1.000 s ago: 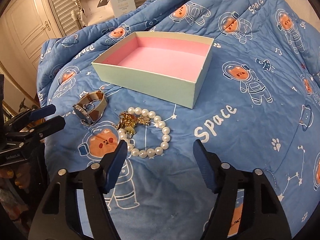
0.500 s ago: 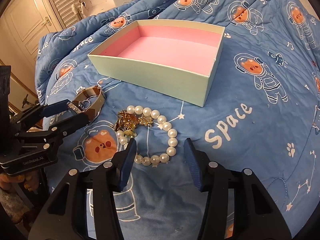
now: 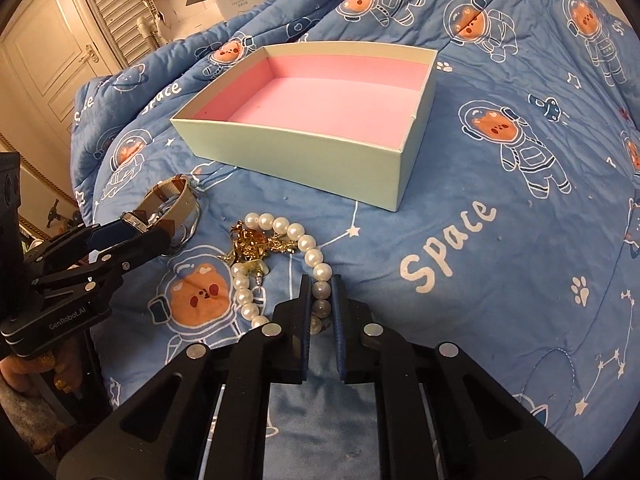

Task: Organize jewelry
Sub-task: 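Close the left gripper on the watch while the right gripper grasps the pearl bracelet, then lower the watch and bracelet into the pink-lined box and open both grippers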

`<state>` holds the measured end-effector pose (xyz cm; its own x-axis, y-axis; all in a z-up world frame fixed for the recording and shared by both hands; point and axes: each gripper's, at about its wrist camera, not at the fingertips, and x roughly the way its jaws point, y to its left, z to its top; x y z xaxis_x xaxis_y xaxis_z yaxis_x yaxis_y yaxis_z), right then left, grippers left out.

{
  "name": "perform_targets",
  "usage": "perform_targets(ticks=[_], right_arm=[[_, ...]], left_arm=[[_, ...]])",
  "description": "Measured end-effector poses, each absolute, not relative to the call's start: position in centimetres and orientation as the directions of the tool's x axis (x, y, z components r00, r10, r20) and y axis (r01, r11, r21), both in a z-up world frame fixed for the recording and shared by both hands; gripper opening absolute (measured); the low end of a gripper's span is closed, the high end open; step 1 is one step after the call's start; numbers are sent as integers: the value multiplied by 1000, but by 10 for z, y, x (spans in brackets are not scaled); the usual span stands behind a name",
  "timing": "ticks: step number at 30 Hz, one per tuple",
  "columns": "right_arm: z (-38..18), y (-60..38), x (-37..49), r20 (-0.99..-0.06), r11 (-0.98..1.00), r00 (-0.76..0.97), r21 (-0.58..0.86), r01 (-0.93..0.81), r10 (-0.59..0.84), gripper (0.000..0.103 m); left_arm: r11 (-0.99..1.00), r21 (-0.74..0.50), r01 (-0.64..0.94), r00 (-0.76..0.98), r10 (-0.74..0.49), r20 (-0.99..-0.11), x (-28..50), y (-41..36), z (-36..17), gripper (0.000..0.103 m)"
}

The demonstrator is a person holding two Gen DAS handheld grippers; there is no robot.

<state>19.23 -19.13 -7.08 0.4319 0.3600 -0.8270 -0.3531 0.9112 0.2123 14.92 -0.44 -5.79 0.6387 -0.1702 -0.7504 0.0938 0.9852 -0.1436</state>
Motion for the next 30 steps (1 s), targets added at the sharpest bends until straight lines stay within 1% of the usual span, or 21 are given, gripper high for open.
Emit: perform_targets(ticks=[11,16,20,26,30], right_arm=[[-17,-180,169,-759,849,472,200,-488,450,10],[6,-174,173,-724,816,456,258,-518,518,10],[21,-174,184,-699,801,453,298,-519,554,10],[44,-172,216,-667,816,511,273,-510,543,10],[51,-173,247,-664,842,545,263,-472,513,10]], left_arm=[[977,-170,132,659,-214,-721,137,0,-31,48],[971,-184,154,666,-239,-707,138,1,-18,48],[968,-174,179,667,-249,-702,145,-2,-9,48],[960,-186,211,664,-280,-694,178,-4,8,48],[958,-165,236,656,-282,-700,209,-10,17,48]])
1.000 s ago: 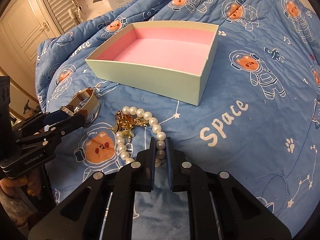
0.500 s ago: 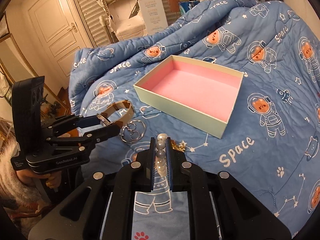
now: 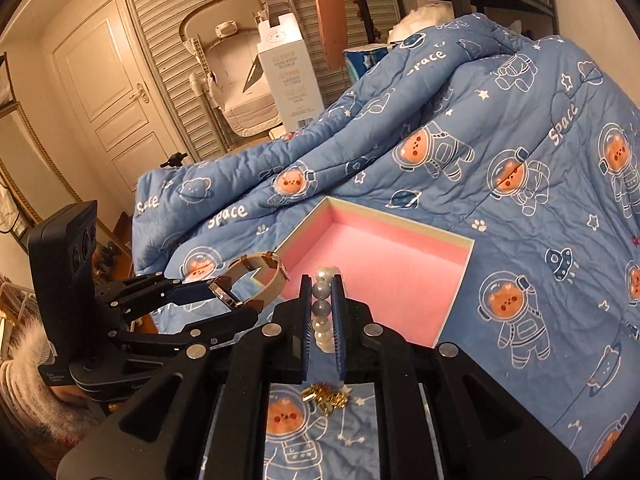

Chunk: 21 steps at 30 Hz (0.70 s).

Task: Organize jewelry
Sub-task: 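Lower the watch and bracelet into the pink-lined box and open both grippers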

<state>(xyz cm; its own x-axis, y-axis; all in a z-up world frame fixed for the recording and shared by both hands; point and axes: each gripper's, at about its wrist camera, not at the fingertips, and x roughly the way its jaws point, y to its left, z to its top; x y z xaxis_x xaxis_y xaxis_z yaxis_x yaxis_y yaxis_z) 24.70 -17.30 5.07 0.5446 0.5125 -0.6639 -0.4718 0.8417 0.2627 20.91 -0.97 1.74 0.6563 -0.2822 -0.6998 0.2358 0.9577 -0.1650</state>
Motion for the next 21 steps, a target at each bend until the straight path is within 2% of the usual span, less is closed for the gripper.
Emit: perform_targets(ticks=[6,11,15,21], right_arm=[[35,-178,298,-704,868,522,304,-392,482,10],[7,-182,334,-735,866,460,390,-314,498,10],[-12,-188,355,-725,837,420,491,-242,546,10],[-24,-191,371,-755,879,454,433,-198,474,10]], left_arm=[[954,-134,269,596,-274,-755,262,-20,10,48],[955,-93,282,551,-240,-799,294,-32,-8,48],[955,-84,284,521,-227,-823,310,-38,-21,48],[960,-85,267,495,-212,-843,326,-42,-33,48]])
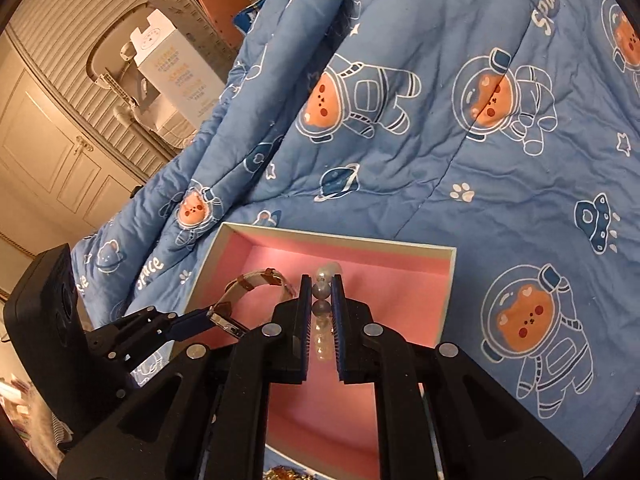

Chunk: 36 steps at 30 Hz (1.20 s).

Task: Organize jewelry
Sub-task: 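Lower the watch and bracelet into the pink-lined box and open both grippers, then withdraw both grippers and move the left gripper to the silver bangle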

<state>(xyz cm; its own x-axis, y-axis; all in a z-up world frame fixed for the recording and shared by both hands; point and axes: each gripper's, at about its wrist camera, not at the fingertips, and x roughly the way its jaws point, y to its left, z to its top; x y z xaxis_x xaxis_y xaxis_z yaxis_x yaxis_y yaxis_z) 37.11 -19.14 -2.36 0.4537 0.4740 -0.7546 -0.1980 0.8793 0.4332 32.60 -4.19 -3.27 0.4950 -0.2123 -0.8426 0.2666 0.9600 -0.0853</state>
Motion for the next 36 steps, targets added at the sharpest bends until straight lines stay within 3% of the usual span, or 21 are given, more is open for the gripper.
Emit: perform_targets(ticks=[13,18,20,22,23,30,36], right_arm=[[-32,-189,370,-791,940,510,255,-225,337,10],[-29,-190,370,-787,941,518,248,-231,335,11],[-26,-189,370,-779,938,525,248,-241,341,18],[-20,-189,367,-765,942,553,234,-240,331,39],[-18,-191,366,-757,946,569,226,-234,322,43],[-3,-196,341,-731,948,604,223,-227,317,56],[7,-192,286,-703,937,626,180,-301,336,60]], left_arm=[[958,-39,284,484,-178,-857,333,-58,-49,51],[953,-22,301,527,-185,-829,325,-59,-36,67],[951,-12,308,546,-188,-817,320,-58,-29,73],[952,0,307,566,-183,-804,312,-55,-21,75],[951,-3,308,573,-188,-797,308,-52,-18,76],[967,-5,256,672,-181,-718,266,-24,5,90],[980,-30,197,702,-163,-693,223,2,0,92]])
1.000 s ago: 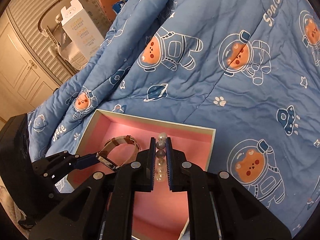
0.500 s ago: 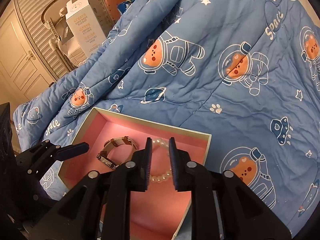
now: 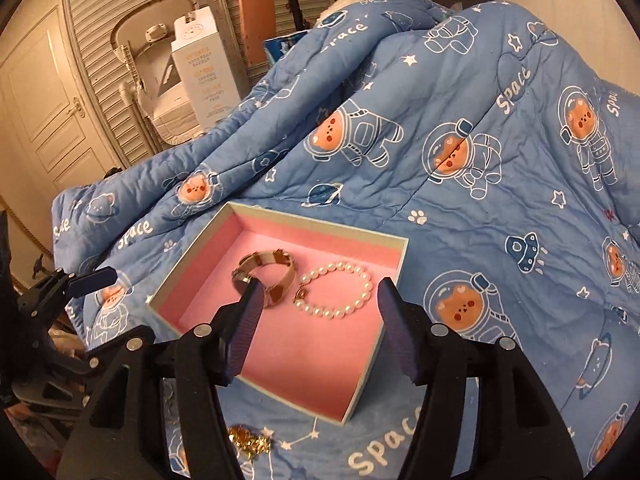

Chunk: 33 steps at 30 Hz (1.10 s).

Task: Organize jewelry
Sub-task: 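Withdraw both grippers and move the left gripper to the silver bangle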

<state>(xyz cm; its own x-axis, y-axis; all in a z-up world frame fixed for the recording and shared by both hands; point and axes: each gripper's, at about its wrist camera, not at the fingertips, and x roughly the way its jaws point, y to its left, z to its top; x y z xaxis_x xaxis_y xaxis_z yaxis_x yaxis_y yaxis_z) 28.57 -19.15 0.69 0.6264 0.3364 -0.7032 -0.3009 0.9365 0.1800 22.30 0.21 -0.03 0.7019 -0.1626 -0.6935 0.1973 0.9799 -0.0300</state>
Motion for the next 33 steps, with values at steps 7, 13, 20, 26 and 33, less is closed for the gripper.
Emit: perform_targets(ticks=[7,13,20,26,33], right_arm=[[-5,-186,227,-708,917,607,153,-368,361,60],[-27,-188,194,-734,909,570,156,-386,368,60],[-52,-182,170,-768,896,513,173,-409,383,49],[-73,-166,168,-801,884,461,170,-436,382,34],[-83,-158,180,-809,884,452,167,-436,376,29]], left_arm=[[981,-61,183,700,-174,-693,172,13,-22,92],[982,-70,176,683,-173,-710,142,10,-42,92],[984,-99,148,671,-174,-720,132,8,-55,88],[984,-105,143,654,-173,-736,132,6,-64,76],[984,-101,147,645,-173,-744,142,6,-71,74]])
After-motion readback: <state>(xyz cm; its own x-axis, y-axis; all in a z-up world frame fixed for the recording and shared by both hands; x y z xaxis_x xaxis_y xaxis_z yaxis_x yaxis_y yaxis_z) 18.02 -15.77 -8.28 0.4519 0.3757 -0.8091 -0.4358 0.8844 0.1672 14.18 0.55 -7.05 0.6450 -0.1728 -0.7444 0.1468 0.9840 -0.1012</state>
